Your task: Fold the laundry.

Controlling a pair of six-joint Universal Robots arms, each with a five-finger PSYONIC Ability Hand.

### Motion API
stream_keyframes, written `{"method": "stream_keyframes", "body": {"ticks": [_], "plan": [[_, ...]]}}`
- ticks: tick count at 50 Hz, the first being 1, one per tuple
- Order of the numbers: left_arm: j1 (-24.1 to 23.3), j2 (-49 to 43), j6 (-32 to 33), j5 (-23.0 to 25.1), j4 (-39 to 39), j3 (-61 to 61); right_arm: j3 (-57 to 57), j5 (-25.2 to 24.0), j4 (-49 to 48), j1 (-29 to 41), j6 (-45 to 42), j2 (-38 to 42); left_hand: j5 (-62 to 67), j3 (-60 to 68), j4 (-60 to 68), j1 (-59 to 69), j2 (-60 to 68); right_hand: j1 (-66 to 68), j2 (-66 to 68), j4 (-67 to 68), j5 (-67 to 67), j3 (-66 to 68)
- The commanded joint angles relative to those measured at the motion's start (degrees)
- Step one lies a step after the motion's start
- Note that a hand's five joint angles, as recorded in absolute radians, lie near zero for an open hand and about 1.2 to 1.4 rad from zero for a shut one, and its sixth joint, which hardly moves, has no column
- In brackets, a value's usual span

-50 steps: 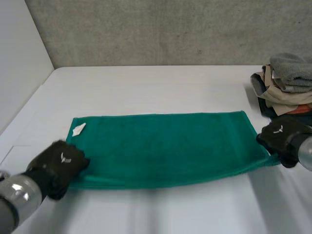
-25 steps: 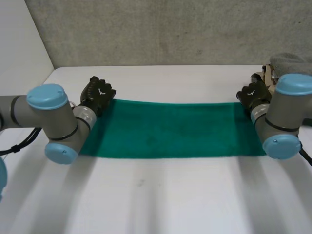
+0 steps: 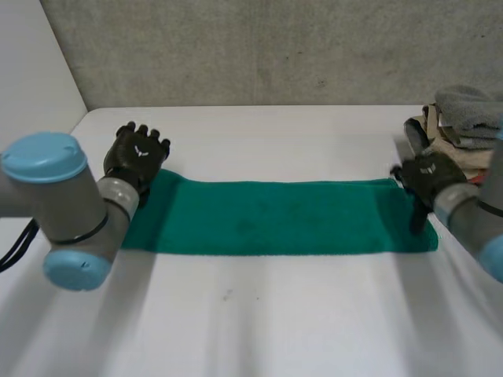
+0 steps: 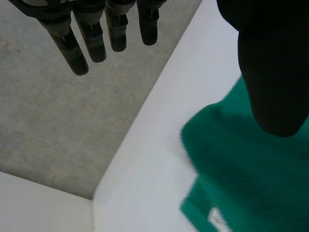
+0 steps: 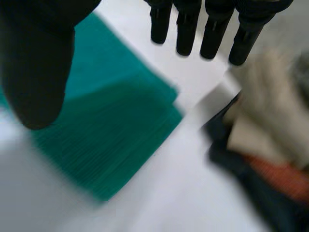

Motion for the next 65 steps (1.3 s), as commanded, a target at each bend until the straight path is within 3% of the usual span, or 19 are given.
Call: {"method": "stream_keyframes", "body": {"ticks": [1,10,12,13,14,21,30,39,43,48,53,59,65], "plan": [[1.5,5.1,-5.0,4.7,0.6,-8.3,7.8,-9.3,3.8,-6.7,2.9,-1.5,-2.9,-2.1,-1.5,-0.8,-1.9,12.3,11.4,11.7,11.3,11.7],[2.1,5.1,-5.7,4.8,0.9,-9.4,9.8,-10.9,-4.8,-8.1,3.0,1.1,-2.9,-2.1,-1.5,-0.8,-1.9,22.7,21.8,22.1,21.7,22.1],[2.0,5.1,-5.7,4.8,0.9,-9.5,9.6,-10.8,-7.3,-8.1,2.8,2.7,-2.9,-2.1,-1.5,-0.8,-1.9,43.6,42.7,43.0,42.7,43.0],[2.0,5.2,-5.7,4.8,0.9,-9.6,9.5,-10.7,-8.0,-8.1,2.7,2.9,-2.9,-2.1,-1.5,-0.8,-1.9,61.4,60.5,60.8,60.4,60.8],[1.9,5.2,-5.7,4.8,0.9,-9.6,9.5,-10.4,-8.6,-8.1,2.5,2.9,-2.9,-2.1,-1.5,-0.8,-1.9,64.7,63.8,64.0,63.7,64.1],[1.9,7.1,-5.7,4.8,0.8,-10.1,9.7,-5.7,-11.4,-10.9,1.6,2.0,-2.9,-2.1,-1.5,-0.8,-1.9,64.7,63.8,64.1,63.7,64.1],[2.5,11.0,-5.9,4.9,0.8,-11.7,11.1,-7.2,-10.1,-22.0,-9.7,-1.8,-2.9,-2.1,-1.5,-0.8,-1.9,64.7,63.8,64.1,63.7,64.1],[2.6,13.6,-6.5,4.9,0.8,-14.3,8.6,-7.5,-9.6,-22.0,-12.7,-4.5,-2.9,-2.1,-1.5,-0.8,-1.9,64.7,63.8,64.1,63.7,64.1],[3.2,15.2,-8.4,5.0,0.8,-15.1,7.5,-8.5,-10.6,-17.6,-12.3,-6.4,-2.9,-2.1,-1.5,-0.8,-1.9,64.7,63.8,64.1,63.7,64.1],[4.4,17.3,-10.8,5.3,0.7,-15.6,4.2,-10.9,-16.7,1.0,-13.1,-8.5,-2.9,-2.1,-1.5,-0.8,-1.9,64.7,63.8,64.1,63.7,64.1],[5.7,19.3,-12.3,6.1,0.6,-16.3,1.8,-12.8,-23.2,13.5,-13.0,-6.8,-2.9,-2.1,-1.5,-0.8,-1.9,64.7,63.8,64.1,63.7,64.1],[6.1,20.2,-12.3,6.2,0.7,-18.7,-5.6,-18.1,-27.0,29.5,-13.2,5.6,-2.9,-2.1,-1.5,-0.8,-1.9,64.7,63.8,64.1,63.7,64.1],[6.1,20.2,-12.3,6.3,0.8,-20.3,-10.4,-20.9,-26.0,36.4,-15.2,16.6,-2.9,-2.1,-1.5,-0.8,-1.9,64.7,63.8,64.1,63.7,64.1]]}}
